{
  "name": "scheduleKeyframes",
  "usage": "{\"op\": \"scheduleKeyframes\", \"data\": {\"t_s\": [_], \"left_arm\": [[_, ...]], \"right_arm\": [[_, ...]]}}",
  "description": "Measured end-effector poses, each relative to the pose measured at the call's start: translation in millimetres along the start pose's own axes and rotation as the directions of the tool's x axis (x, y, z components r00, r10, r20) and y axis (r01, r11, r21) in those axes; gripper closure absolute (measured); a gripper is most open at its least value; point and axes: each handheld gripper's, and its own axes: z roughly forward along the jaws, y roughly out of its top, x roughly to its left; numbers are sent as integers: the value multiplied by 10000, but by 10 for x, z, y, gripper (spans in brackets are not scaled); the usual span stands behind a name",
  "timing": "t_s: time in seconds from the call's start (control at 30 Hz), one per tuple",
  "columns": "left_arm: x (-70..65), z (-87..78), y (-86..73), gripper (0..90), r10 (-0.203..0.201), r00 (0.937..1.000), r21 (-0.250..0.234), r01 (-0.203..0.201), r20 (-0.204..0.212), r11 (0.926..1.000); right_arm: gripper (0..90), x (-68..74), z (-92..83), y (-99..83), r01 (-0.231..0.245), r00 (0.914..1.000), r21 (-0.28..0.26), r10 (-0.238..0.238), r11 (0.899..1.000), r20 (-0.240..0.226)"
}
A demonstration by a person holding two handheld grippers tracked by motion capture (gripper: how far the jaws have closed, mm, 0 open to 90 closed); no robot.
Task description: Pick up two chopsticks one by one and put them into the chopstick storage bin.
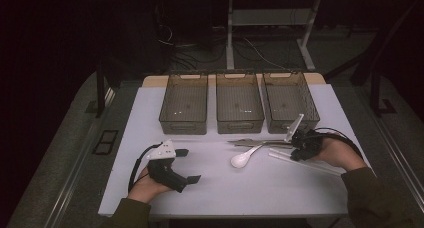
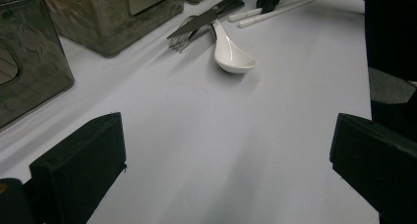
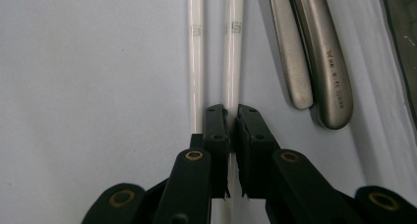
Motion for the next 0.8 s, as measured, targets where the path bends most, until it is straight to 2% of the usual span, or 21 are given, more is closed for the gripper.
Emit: {"op": "scheduleKeyframes", "data": {"t_s": [0.13, 0.27, 0.3, 0.47, 0.5, 0.57, 0.6, 0.63, 0.8], "left_arm": [[2, -3, 0, 0, 7, 10000, 5, -7, 4, 10000], [3, -1, -1, 0, -9, 10000, -2, 9, 21, 10000], [3, -1, 0, 0, -5, 10000, 3, 5, 17, 10000], [0, -2, 1, 0, -2, 10000, -9, 2, 24, 10000], [0, -1, 1, 0, 4, 10000, 0, -4, 26, 10000], [0, 2, 0, 0, 8, 10000, 22, -8, 35, 10000], [0, 2, 1, 0, 13, 10000, 19, -13, 41, 10000], [-1, 2, 1, 0, 9, 10000, 4, -9, 42, 10000], [-1, 1, 1, 0, 14, 10000, 7, -14, 38, 10000]], "right_arm": [[832, -14, -32, -22, -123, 9999, -221, 124, 9997, 39], [832, -56, -101, -69, -165, 9998, -756, 174, 9970, 117], [832, -61, -130, -98, -399, 9992, -1004, 405, 9941, 47], [832, -71, -164, -132, -532, 9985, -1280, 540, 9903, 25], [832, -72, -203, -140, -608, 9981, -1565, 618, 9858, 17], [832, -75, -228, -143, -638, 9979, -1762, 651, 9823, 11], [833, -71, -280, -142, -808, 9966, -2105, 821, 9743, -23], [833, -71, -280, -142, -808, 9966, -2105, 821, 9743, -23], [833, -79, -379, -143, -1132, 9925, -2842, 1218, 9520, 127]]}}
